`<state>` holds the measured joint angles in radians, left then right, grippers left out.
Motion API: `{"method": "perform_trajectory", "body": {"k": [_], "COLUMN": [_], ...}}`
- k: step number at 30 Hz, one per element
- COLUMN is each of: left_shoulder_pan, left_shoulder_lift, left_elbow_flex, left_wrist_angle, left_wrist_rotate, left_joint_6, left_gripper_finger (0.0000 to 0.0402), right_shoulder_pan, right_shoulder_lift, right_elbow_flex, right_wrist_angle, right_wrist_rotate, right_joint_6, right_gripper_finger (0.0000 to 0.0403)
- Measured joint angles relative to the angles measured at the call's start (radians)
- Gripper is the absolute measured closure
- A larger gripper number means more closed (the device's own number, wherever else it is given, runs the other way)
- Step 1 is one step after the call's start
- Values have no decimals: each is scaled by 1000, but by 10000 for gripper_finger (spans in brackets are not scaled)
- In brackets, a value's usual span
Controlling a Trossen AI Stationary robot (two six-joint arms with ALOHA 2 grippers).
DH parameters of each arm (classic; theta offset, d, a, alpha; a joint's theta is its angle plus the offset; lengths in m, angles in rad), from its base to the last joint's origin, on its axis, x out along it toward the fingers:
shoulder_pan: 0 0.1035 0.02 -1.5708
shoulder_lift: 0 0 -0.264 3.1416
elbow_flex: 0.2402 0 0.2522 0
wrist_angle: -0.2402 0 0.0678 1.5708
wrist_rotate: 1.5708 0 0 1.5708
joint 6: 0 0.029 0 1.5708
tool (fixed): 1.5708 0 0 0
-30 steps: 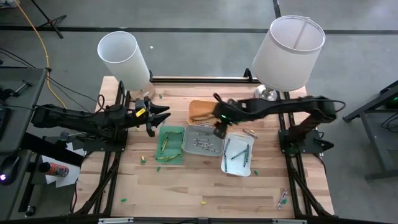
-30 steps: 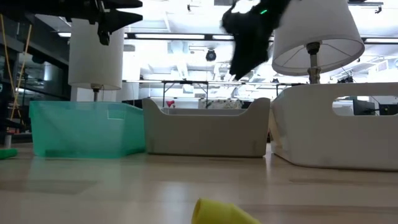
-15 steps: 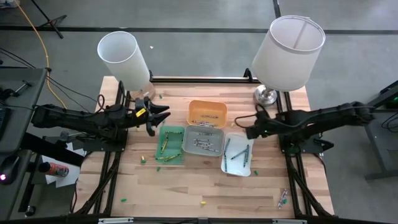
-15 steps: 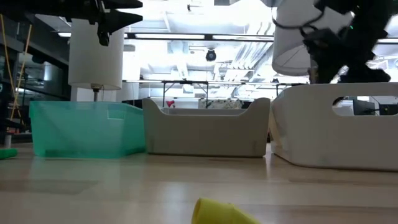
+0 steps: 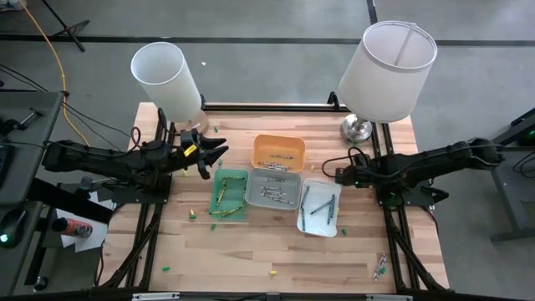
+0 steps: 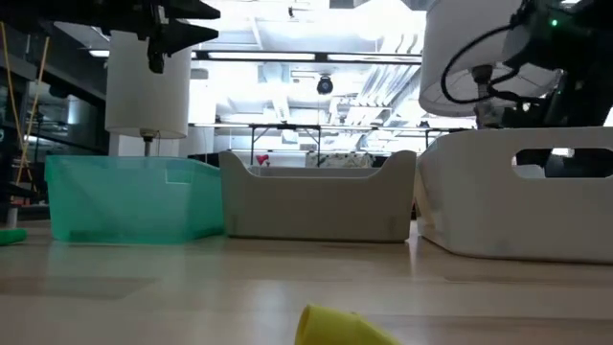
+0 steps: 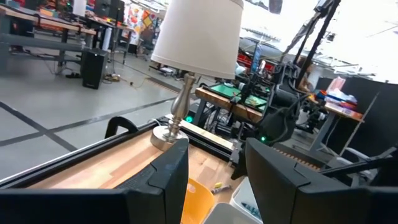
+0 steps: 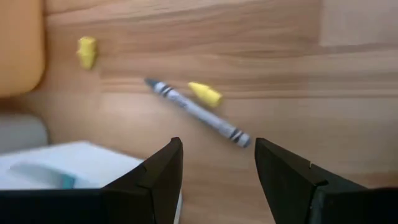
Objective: Sort crayons
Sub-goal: Put the gray crayon into the yellow bin
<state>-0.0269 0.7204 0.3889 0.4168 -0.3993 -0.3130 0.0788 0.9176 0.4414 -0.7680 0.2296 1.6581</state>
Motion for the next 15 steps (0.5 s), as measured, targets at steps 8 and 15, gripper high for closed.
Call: {"method": "perform_trajectory", "body": {"k": [8, 15], "left_shoulder_pan": [0, 0], "left_shoulder_lift": [0, 0], "left_elbow_flex": [0, 0], "left_wrist_angle": [0, 0], "left_wrist_rotate": [-5, -6], "left_joint_6": [0, 1], "left_gripper_finger": [257, 257], "right_shoulder_pan": [0, 0], "right_shoulder_lift": [4, 66], "right_elbow_flex": [-37, -55], "right_wrist_angle": [-10, 16], "right_wrist_rotate": [1, -21], "right_joint_6": [70, 52], "right_gripper_finger": [210, 210]}}
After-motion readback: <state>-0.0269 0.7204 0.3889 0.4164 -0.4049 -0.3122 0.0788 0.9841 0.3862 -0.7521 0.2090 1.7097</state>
